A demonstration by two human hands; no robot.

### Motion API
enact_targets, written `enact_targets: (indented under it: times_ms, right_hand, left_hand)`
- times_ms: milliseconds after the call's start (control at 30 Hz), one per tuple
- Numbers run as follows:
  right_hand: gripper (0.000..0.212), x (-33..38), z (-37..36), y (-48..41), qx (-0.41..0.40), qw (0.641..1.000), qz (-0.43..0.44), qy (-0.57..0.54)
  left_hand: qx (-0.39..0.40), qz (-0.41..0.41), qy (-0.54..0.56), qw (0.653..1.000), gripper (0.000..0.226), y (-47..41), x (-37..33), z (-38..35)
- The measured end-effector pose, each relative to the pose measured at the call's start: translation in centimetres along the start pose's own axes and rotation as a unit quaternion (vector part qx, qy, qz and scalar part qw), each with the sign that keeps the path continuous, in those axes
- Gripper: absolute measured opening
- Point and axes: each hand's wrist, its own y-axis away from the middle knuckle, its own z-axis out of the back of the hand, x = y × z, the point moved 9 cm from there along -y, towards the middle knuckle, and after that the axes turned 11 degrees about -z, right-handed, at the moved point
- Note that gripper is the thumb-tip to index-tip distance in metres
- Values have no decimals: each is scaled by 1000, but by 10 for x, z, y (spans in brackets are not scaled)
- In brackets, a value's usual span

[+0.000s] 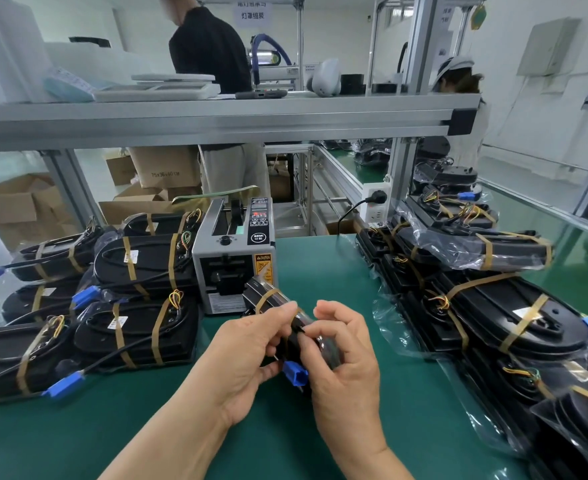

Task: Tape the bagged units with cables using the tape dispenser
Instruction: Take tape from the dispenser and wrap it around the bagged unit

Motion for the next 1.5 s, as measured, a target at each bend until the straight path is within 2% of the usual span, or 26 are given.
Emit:
enact_targets:
  times_ms: [300,400,500,600,700,867,1500]
  right_hand:
    - [30,-1,1,1,-9,999,28,25]
    - [29,1,5,0,-10,999,31,40]
    - [41,-11,10,-2,-4,999,-27,22]
    - [49,-25,12,-5,1,995,-96,-24]
    - [42,-37,9,-7,5,985,-153,-77]
    - [25,-39,9,-7,0,987,-157,-18]
    - [24,-41,12,-8,3,985,-172,4]
  left_hand:
    - [-16,-3,-17,1000,30,-5,3,5]
    - [-13,-7,11,1000,18,-5,5,5]
    - [-2,-21,24,999,6,-4,3,6]
    - [14,-65,-38,997,11,-6,-5,8]
    - [36,-119,-125,984,10,-8,-17,7]
    - [48,-153,-200,967,17,-14,-25,3]
    - [15,-192,-289,938,19,-21,-24,-4]
